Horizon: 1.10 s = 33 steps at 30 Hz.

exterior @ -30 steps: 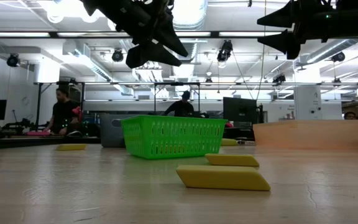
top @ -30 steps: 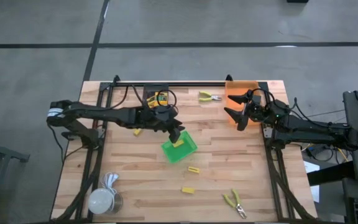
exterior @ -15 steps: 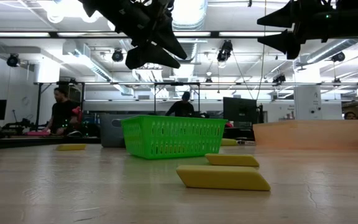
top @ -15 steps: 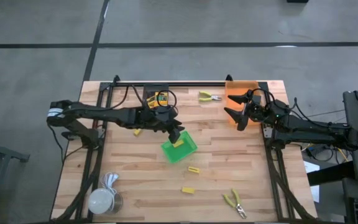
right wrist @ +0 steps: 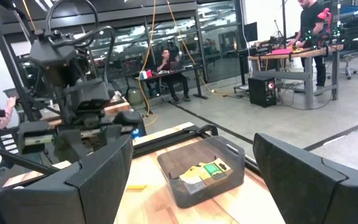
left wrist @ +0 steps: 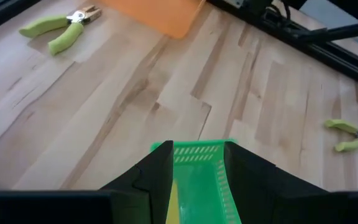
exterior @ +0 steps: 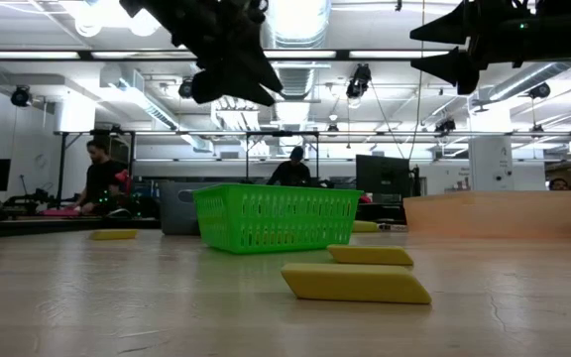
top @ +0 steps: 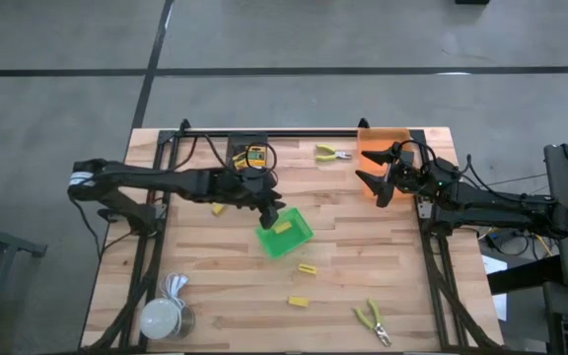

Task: Pick & Place School Supplies
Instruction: Put the yellow eraser into the green bin

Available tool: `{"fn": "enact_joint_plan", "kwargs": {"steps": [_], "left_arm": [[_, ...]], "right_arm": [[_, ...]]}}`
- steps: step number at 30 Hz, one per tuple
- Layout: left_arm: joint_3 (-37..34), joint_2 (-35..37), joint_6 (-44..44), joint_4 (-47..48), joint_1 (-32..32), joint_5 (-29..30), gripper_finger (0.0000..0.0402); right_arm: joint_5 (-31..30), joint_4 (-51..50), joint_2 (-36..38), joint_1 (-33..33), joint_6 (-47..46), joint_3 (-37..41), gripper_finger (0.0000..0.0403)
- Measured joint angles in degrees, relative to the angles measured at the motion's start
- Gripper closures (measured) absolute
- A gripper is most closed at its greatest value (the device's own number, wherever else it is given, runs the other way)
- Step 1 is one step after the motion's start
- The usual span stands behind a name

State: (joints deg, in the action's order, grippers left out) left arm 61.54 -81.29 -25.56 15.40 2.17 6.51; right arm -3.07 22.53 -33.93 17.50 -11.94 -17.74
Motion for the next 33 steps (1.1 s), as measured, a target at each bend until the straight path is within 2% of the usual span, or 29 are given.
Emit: {"fn": "enact_joint_plan", "kwargs": {"steps": [13, 16, 20, 22, 27, 33], "left_arm": [[0.0, 8.0, -3.6, 17.4, 0.0, 6.0, 0.0254], [0.0, 8.7, -9.2, 23.1, 0.1, 8.3, 0.0254], [0.0, 9.2, -24.0, 33.4, 0.9, 11.8, 0.0254], [0.0, 9.2, -28.0, 38.3, 1.6, 12.6, 0.0254], [0.0, 8.6, -28.7, 45.5, 3.4, 13.4, 0.0254], [-2.7, 8.3, -28.3, 47.4, 5.2, 12.0, 0.0254]], "right_arm": [[0.0, 0.0, 0.0, 0.0, 0.0, 0.0, 0.0076], [0.0, 0.0, 0.0, 0.0, 0.0, 0.0, 0.0076], [0.0, 0.0, 0.0, 0.0, 0.0, 0.0, 0.0076], [0.0, 0.0, 0.0, 0.0, 0.0, 0.0, 0.0076], [0.0, 0.0, 0.0, 0.0, 0.0, 0.0, 0.0076], [0.0, 0.0, 0.0, 0.0, 0.0, 0.0, 0.0076]]}}
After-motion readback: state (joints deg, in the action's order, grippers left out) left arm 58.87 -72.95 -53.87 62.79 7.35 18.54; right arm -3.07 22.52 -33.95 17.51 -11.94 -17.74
